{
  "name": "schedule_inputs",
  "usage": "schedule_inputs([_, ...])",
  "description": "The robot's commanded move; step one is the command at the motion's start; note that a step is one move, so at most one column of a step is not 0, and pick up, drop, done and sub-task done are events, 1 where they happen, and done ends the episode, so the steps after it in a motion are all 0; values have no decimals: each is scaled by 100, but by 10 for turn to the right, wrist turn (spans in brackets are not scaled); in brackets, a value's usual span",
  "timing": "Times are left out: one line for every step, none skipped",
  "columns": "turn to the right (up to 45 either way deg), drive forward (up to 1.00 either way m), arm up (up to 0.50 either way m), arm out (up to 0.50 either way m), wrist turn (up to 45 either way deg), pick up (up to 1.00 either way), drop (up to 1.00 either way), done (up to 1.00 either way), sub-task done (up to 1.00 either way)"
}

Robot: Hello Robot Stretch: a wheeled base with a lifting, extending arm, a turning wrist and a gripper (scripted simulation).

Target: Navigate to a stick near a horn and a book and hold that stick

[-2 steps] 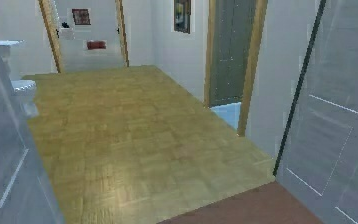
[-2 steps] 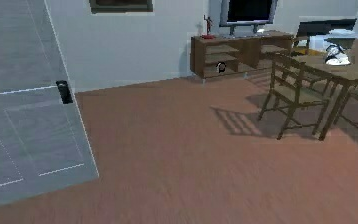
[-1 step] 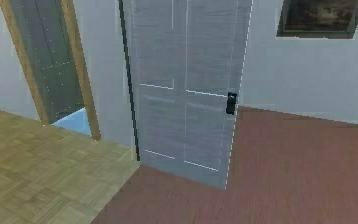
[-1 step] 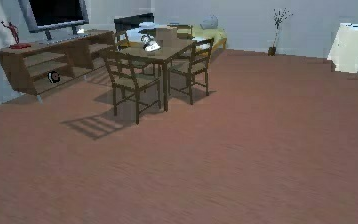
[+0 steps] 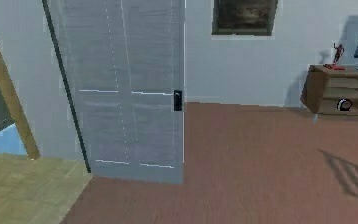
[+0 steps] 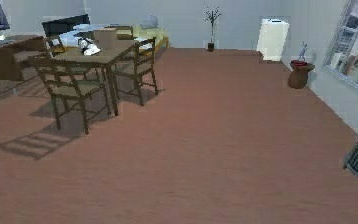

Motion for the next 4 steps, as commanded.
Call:
schedule_inputs([0, 30, 0, 0, 0, 0, 0, 0, 0])
schedule_inputs([-450, 0, 0, 0, 0, 0, 0, 0, 0])
schedule_inputs([-390, 0, 0, 0, 0, 0, 0, 0, 0])
schedule_inputs([0, 100, 0, 0, 0, 0, 0, 0, 0])
